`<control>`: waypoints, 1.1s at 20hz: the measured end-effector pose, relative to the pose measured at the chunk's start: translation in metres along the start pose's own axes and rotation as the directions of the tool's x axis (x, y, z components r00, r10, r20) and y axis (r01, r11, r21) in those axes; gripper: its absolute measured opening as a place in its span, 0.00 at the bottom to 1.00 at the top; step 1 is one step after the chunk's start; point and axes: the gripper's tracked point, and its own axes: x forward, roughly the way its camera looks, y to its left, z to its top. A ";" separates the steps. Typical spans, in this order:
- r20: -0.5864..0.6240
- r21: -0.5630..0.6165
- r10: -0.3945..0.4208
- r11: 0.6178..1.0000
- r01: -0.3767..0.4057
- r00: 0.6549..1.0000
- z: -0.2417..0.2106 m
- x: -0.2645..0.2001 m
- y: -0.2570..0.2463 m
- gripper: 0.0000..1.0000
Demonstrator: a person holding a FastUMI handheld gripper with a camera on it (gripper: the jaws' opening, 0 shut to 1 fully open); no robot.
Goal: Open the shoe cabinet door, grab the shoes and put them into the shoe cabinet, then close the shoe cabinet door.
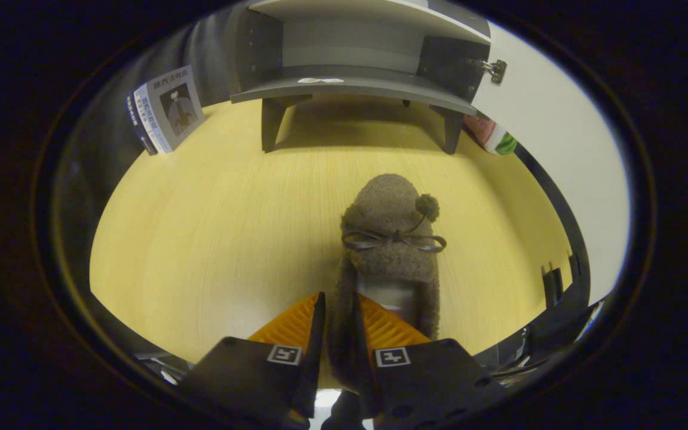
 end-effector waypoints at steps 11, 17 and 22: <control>-0.003 0.023 0.018 1.000 -0.018 1.000 0.002 -0.001 -0.001 0.04; -0.024 -0.022 0.011 1.000 -0.011 1.000 0.002 -0.008 -0.007 0.03; 0.027 -0.032 -0.009 0.999 0.010 1.000 0.033 -0.031 -0.029 0.03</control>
